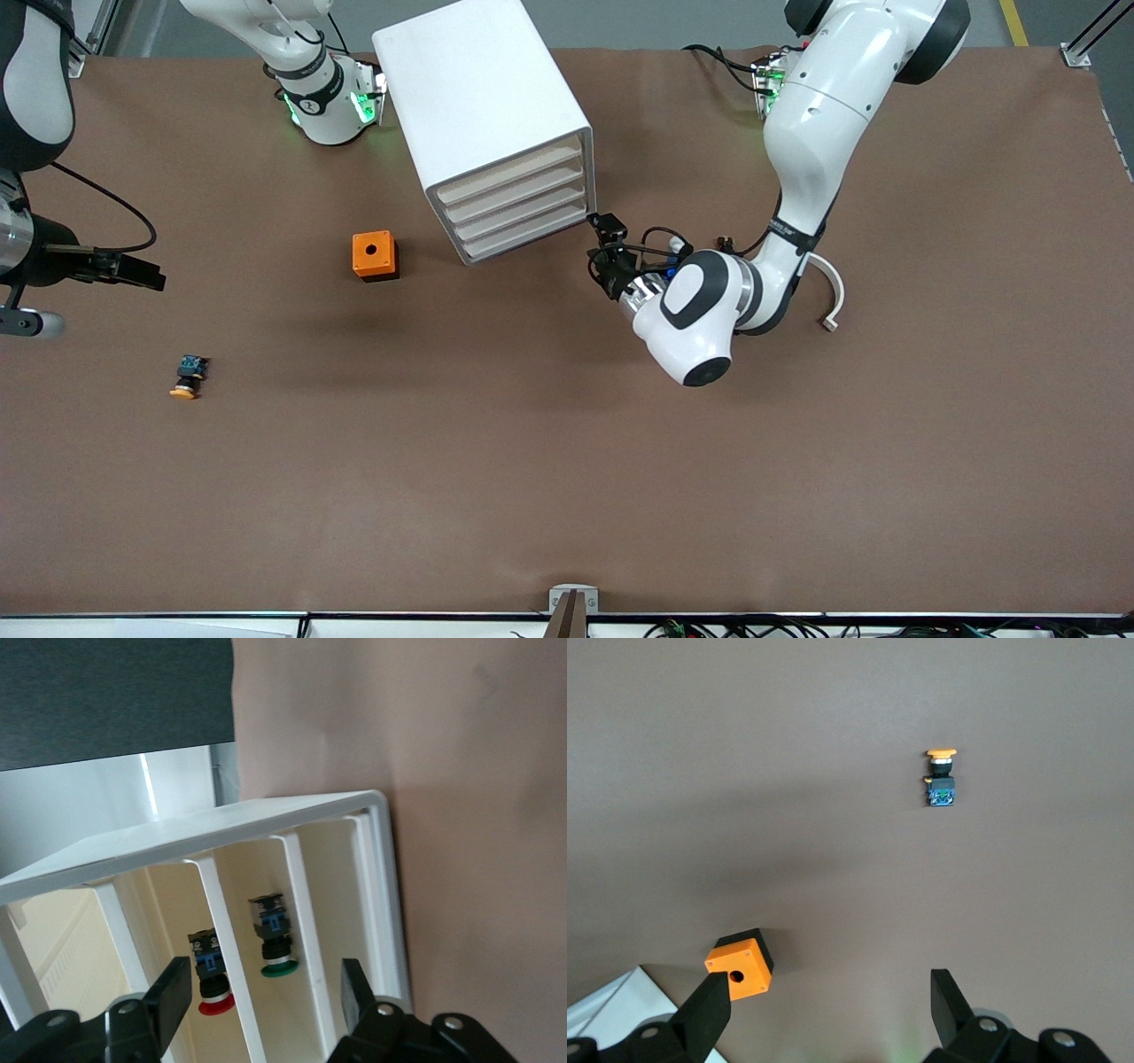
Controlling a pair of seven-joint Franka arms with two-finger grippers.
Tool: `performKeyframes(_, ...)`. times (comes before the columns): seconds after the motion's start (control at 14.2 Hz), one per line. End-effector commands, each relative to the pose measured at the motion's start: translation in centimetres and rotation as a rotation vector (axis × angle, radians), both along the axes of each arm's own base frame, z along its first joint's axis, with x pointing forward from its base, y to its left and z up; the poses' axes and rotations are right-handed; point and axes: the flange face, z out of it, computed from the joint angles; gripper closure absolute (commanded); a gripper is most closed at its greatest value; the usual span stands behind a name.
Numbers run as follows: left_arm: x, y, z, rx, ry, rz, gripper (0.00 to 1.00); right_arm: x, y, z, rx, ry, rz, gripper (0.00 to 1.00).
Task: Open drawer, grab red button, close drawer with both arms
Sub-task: 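Pull the drawer open with the left gripper while the right gripper approaches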
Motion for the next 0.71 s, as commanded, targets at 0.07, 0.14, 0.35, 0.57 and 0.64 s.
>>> performKeyframes(0.07,-2.5,-3.4,-0.2,-0.04,0.073,-0.037,0.24,-0.1,3.0,0.2,-0.012,0.009,-0.078,0.0)
performKeyframes(0.14,-2.8,-3.7,-0.1,-0.046,0.078,-0.042,0.24,-0.2,3.6,0.2,-0.017,0.009,-0.094,0.0)
performKeyframes(0.35,-4.3,-4.7,-0.6,-0.042,0.093,-0.067,0.32,-0.4,4.8,-0.2,-0.028,0.022,-0.137,0.0)
performKeyframes(0.57,-5.9,-5.5,-1.4,-0.027,0.109,-0.091,0.4,-0.8,7.5,-0.3,-0.045,0.023,-0.201,0.0)
performKeyframes(0.64,-6.3,-5.5,-1.8,-0.022,0.117,-0.096,0.43,-0.9,8.2,-0.2,-0.048,0.02,-0.21,0.0)
